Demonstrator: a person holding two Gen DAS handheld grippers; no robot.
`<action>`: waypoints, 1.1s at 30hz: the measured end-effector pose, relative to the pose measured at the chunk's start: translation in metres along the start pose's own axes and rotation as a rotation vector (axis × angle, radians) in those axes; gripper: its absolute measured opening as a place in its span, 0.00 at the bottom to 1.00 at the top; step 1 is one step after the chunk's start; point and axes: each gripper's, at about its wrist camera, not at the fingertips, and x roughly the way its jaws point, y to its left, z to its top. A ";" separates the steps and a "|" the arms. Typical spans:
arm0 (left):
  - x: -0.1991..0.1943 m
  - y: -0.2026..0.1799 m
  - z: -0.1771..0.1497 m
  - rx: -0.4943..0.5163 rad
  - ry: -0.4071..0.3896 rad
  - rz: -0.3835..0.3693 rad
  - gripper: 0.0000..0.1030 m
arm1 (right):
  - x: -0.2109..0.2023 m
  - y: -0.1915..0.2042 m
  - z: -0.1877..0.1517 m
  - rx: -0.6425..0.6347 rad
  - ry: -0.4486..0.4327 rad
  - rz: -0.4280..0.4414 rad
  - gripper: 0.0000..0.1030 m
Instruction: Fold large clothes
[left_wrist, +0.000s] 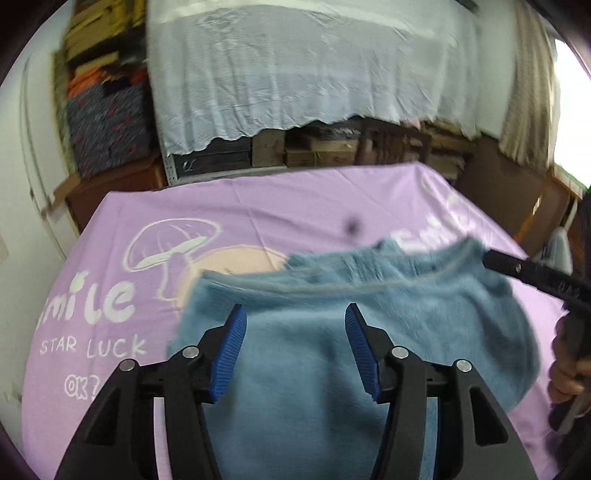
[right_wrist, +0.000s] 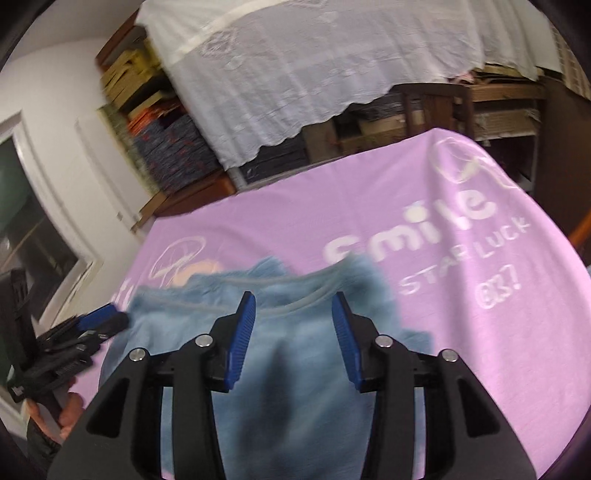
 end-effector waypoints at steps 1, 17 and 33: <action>0.004 -0.006 -0.006 0.021 0.008 0.008 0.54 | 0.000 0.005 -0.004 -0.008 0.012 0.008 0.42; 0.044 -0.019 -0.035 0.110 0.079 0.044 0.59 | 0.041 0.021 -0.041 -0.140 0.160 -0.027 0.41; -0.003 0.003 -0.032 -0.001 0.087 0.021 0.59 | -0.009 0.024 -0.046 -0.090 0.126 -0.065 0.41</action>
